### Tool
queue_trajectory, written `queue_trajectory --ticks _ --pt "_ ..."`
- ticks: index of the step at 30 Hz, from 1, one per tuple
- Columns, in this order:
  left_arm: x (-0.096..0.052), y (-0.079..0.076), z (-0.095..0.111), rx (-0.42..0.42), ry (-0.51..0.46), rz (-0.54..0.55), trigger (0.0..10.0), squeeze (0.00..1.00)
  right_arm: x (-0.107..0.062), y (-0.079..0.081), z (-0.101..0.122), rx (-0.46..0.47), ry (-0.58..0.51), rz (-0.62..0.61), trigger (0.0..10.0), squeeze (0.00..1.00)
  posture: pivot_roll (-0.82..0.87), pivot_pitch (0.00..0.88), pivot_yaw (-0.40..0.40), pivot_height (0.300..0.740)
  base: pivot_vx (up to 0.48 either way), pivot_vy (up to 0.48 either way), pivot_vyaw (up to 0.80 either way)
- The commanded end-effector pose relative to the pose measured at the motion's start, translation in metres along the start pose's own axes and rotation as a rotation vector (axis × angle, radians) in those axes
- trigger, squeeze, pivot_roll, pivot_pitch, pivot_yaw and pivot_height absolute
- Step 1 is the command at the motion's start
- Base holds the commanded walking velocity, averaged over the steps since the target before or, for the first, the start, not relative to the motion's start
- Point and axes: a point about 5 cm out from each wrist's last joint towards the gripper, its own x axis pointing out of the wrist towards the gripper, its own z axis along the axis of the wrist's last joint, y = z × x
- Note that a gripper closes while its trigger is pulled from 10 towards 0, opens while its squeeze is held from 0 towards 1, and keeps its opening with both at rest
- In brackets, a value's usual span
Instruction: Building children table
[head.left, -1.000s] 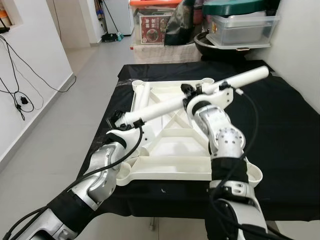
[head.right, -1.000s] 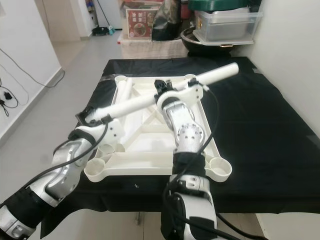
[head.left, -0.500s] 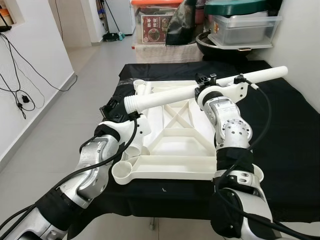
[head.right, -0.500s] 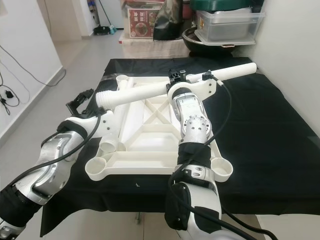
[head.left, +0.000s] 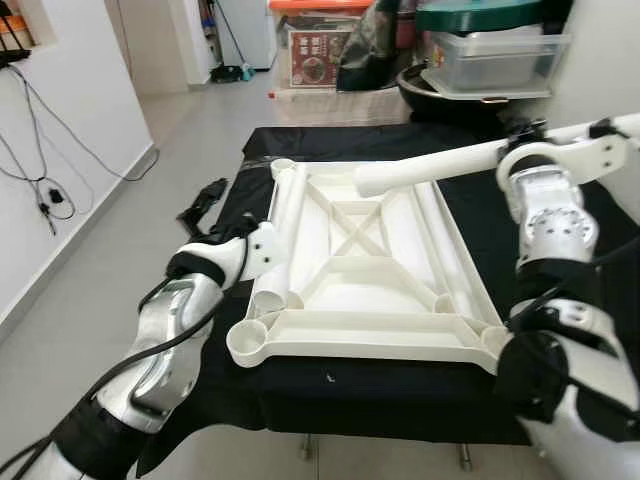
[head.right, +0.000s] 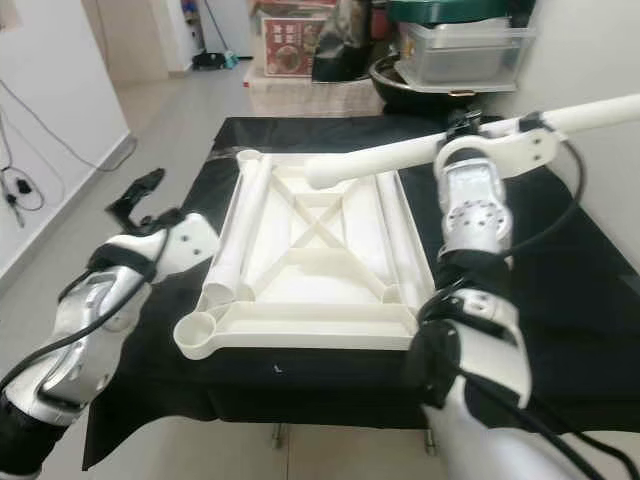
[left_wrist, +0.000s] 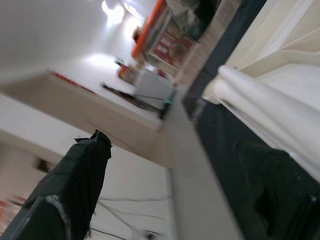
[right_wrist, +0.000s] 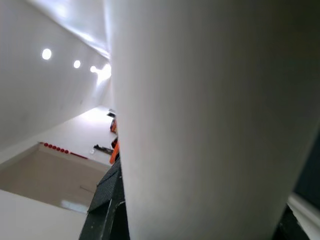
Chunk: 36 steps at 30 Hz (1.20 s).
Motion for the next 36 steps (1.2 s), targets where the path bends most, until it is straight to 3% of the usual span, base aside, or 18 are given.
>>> queue_trajectory --ticks 1,2,5,6,7,8,13,14,15,16,22,24,36 --pt "-0.002 0.006 -0.006 -0.095 0.037 0.014 10.0 1.0 0.001 0.023 -0.004 -0.07 0.024 0.107 0.0 0.0 0.07 0.0 0.001 0.74 0.0 0.0 0.0" --pt "-0.003 0.007 -0.008 -0.153 0.048 0.019 10.0 1.0 0.0 0.03 -0.006 -0.122 0.041 0.157 0.0 0.0 0.07 0.0 0.0 0.74 0.0 0.0 0.0" --pt "-0.005 0.006 -0.01 -0.199 0.056 0.015 10.0 1.0 -0.001 0.038 -0.012 -0.201 0.078 0.226 0.0 0.0 0.08 0.0 -0.002 0.74 0.0 0.0 0.0" --pt "-0.007 0.005 -0.01 -0.256 0.062 0.005 10.0 1.0 -0.004 0.048 -0.019 -0.273 0.132 0.318 0.0 0.0 0.07 0.0 -0.006 0.74 0.0 0.0 0.0" --pt "-0.007 0.005 -0.01 -0.256 0.062 0.005 10.0 1.0 -0.004 0.048 -0.019 -0.273 0.132 0.318 0.0 0.0 0.07 0.0 -0.006 0.74 0.0 0.0 0.0" --pt "-0.01 0.004 -0.011 -0.293 0.066 -0.003 10.0 1.0 -0.006 0.057 -0.025 -0.347 0.178 0.401 0.0 0.0 0.08 0.0 -0.013 0.74 0.0 0.0 0.0" --pt "-0.013 0.003 -0.011 -0.327 0.068 -0.007 10.0 1.0 -0.008 0.064 -0.03 -0.419 0.223 0.482 0.0 0.0 0.08 0.0 -0.013 0.74 0.0 0.0 0.0" --pt "-0.015 0.001 -0.011 -0.347 0.066 -0.02 10.0 0.22 -0.01 0.071 -0.035 -0.498 0.255 0.547 0.0 0.0 0.07 0.0 -0.025 0.74 0.0 0.0 0.0" --pt "-0.015 0.001 -0.011 -0.347 0.066 -0.02 10.0 0.22 -0.01 0.071 -0.035 -0.498 0.255 0.547 0.0 0.0 0.07 0.0 -0.025 0.74 0.0 0.0 0.0" --pt "-0.017 -0.001 -0.012 -0.363 0.067 -0.032 10.0 0.0 -0.011 0.076 -0.038 -0.552 0.28 0.592 0.0 0.0 0.07 0.0 -0.025 0.74 0.0 0.0 0.0" --pt "-0.023 -0.003 -0.009 -0.422 0.064 -0.056 10.0 0.0 -0.012 0.082 -0.039 -0.651 0.306 0.65 0.0 0.0 0.07 0.0 -0.025 0.74 0.0 0.0 0.0" --pt "-0.028 -0.007 -0.009 -0.425 0.043 -0.111 10.0 0.0 -0.01 0.079 -0.035 -0.67 0.303 0.64 0.0 0.0 0.06 0.0 -0.022 0.74 0.0 0.0 0.0" --pt "-0.029 -0.017 -0.002 -0.44 -0.014 -0.187 10.0 0.0 -0.015 0.076 -0.046 -0.654 0.355 0.676 0.0 0.0 0.06 0.0 -0.019 0.74 0.0 0.0 0.0"
